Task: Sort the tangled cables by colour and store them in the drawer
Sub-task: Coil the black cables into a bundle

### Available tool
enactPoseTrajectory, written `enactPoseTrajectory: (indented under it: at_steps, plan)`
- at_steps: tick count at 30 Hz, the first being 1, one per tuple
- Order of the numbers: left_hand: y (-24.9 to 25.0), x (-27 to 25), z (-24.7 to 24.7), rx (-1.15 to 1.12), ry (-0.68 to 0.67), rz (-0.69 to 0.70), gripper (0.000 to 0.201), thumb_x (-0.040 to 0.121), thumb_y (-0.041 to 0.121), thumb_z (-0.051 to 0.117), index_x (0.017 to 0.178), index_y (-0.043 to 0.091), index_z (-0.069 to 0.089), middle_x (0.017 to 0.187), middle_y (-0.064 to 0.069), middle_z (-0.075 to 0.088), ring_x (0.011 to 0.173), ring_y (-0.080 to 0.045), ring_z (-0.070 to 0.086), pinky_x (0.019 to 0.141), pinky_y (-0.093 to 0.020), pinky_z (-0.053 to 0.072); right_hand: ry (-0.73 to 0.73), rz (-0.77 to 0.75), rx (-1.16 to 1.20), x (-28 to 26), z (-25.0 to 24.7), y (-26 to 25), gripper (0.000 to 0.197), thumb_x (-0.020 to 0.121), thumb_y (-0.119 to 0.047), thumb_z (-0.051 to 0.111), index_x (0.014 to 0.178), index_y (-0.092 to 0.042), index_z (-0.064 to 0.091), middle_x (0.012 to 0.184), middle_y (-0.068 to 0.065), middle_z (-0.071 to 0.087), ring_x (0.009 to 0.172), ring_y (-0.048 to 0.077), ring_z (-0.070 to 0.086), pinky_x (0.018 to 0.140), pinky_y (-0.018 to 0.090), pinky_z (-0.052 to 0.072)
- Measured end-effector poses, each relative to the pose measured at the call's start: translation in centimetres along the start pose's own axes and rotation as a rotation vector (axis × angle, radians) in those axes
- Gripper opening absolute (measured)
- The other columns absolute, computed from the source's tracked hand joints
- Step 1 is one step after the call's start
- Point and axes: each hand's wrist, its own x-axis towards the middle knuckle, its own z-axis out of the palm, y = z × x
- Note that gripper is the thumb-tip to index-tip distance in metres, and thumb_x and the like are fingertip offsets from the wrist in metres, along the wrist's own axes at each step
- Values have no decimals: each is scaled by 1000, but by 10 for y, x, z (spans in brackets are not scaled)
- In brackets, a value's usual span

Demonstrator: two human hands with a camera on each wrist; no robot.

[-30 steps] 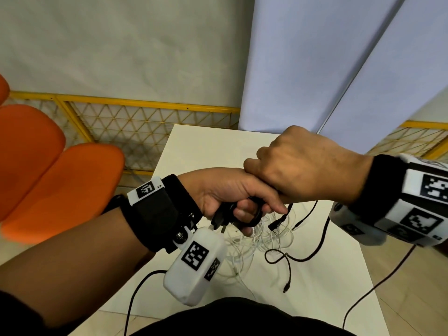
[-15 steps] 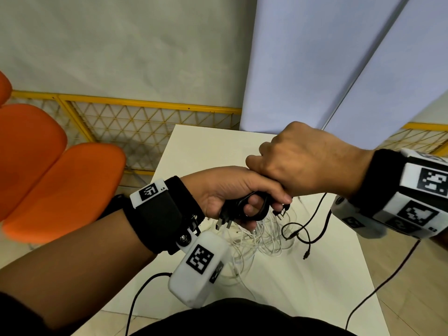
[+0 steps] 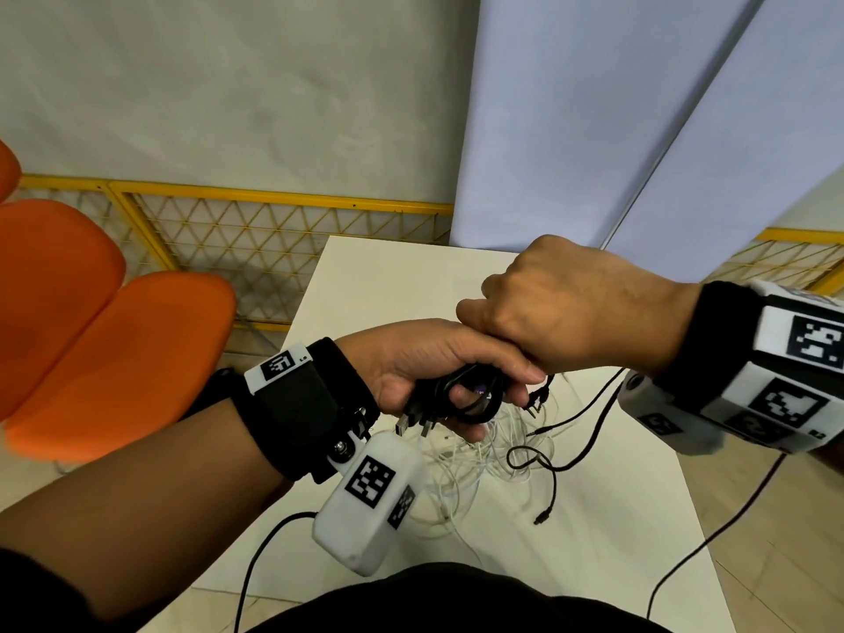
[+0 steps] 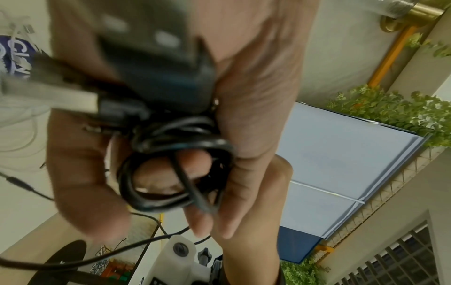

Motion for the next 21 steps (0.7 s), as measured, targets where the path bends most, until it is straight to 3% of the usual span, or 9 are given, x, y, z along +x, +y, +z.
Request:
enactPoseTrajectory:
  at_steps: [3, 6, 10, 14, 17, 19, 21]
  plan:
    - [-3, 5, -1, 6, -6, 13, 18, 80, 13, 74, 64, 15, 66, 63, 1, 59, 51, -9, 43, 64, -31, 49, 0, -15, 5, 1, 2, 0, 30, 77, -36, 31, 69, -16, 53, 46, -1, 49, 36, 26, 45, 45, 24, 17]
    - [-8, 9, -4, 30, -33, 48, 35, 87, 7, 67, 53, 18, 68, 63, -1, 61, 58, -12, 57, 59, -24, 50, -12, -22, 16, 0, 1, -1, 33, 74, -43, 34, 67, -17, 53, 44, -1, 49, 36, 26, 44, 45, 24, 17]
    - [-11, 5, -9, -77, -225, 62, 7, 88, 2, 60, 84, 5, 64, 86, -12, 70, 84, -29, 71, 73, -38, 59, -1, -30, -5, 0, 1, -1, 29, 70, -33, 30, 69, -17, 54, 45, -1, 50, 37, 28, 41, 45, 25, 20]
    - [-10, 5, -11, 11, -220, 67, 12, 88, 5, 58, 98, 8, 64, 71, -3, 66, 63, -16, 64, 51, -23, 50, 7, -42, -35, 0, 2, 1, 17, 67, -31, 47, 70, -17, 54, 46, -1, 51, 46, 24, 22, 47, 25, 19]
    - [-10, 4, -11, 32, -219, 37, 15, 91, 14, 58, 103, 9, 66, 59, 3, 53, 51, -9, 50, 41, -18, 36, 19, -32, -8, -1, 4, 2, 21, 71, -33, 39, 71, -17, 53, 46, -1, 51, 46, 24, 24, 46, 26, 22]
    - [-9, 5, -7, 77, -166, 24, 13, 89, 22, 68, 91, 9, 66, 51, 4, 45, 44, -8, 44, 40, -18, 32, 43, -34, -6, -1, 4, 2, 20, 70, -32, 37, 70, -18, 51, 45, -1, 49, 45, 24, 23, 45, 25, 22]
    - [-9, 7, -1, 117, -89, 27, 26, 79, 32, 72, 71, 13, 58, 44, 4, 37, 39, -9, 38, 41, -18, 28, 27, -45, -25, -2, 4, 2, 10, 67, -29, 47, 67, -19, 46, 43, -1, 47, 44, 24, 20, 45, 25, 18]
